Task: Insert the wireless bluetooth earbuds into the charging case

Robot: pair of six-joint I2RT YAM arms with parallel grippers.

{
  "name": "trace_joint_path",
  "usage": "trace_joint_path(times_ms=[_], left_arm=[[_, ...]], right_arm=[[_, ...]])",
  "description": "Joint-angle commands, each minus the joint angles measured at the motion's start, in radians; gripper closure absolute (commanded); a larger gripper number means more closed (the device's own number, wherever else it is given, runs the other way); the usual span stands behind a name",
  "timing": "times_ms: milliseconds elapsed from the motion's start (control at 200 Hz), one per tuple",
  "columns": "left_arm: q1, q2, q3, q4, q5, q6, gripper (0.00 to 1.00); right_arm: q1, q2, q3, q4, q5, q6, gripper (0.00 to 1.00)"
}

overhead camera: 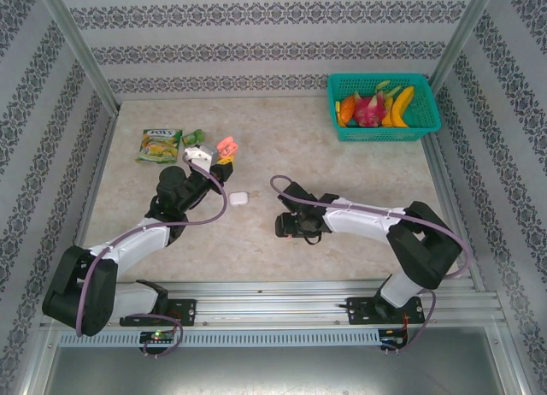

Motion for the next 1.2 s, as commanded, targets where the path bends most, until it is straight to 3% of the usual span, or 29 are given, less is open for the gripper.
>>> trace_joint_path(times_ms=[0, 320, 665, 924, 1194], left_arm=[[-0.009, -0.027, -0.008, 0.014, -0.012, 0.02, 1.0], [-0.009, -0.029, -0.003, 0.012, -0.016, 0.026, 1.0], [-0.008, -0.034, -0.003, 0.011, -0.019, 0.027, 1.0], [-0.008, -0.038, -0.006, 0.014, -0.032, 0.029, 1.0], [-0.002, -0.042, -0.01, 0.025, -0.094, 0.032, 1.0]], right_arm=[[-0.01, 0.037, 0.03, 0.034, -0.001, -0.04, 0.4], [0.026, 0.048, 0.012, 0.03, -0.079, -0.031, 0.42], [0.114, -0.005, -0.01, -0.024, -0.085, 0.034, 0.42], [0.122, -0.053, 0.027, -0.165, 0.067, 0.106, 0.39], [0.132, 0.069, 0.189, -0.338, 0.154, 0.22, 0.38]])
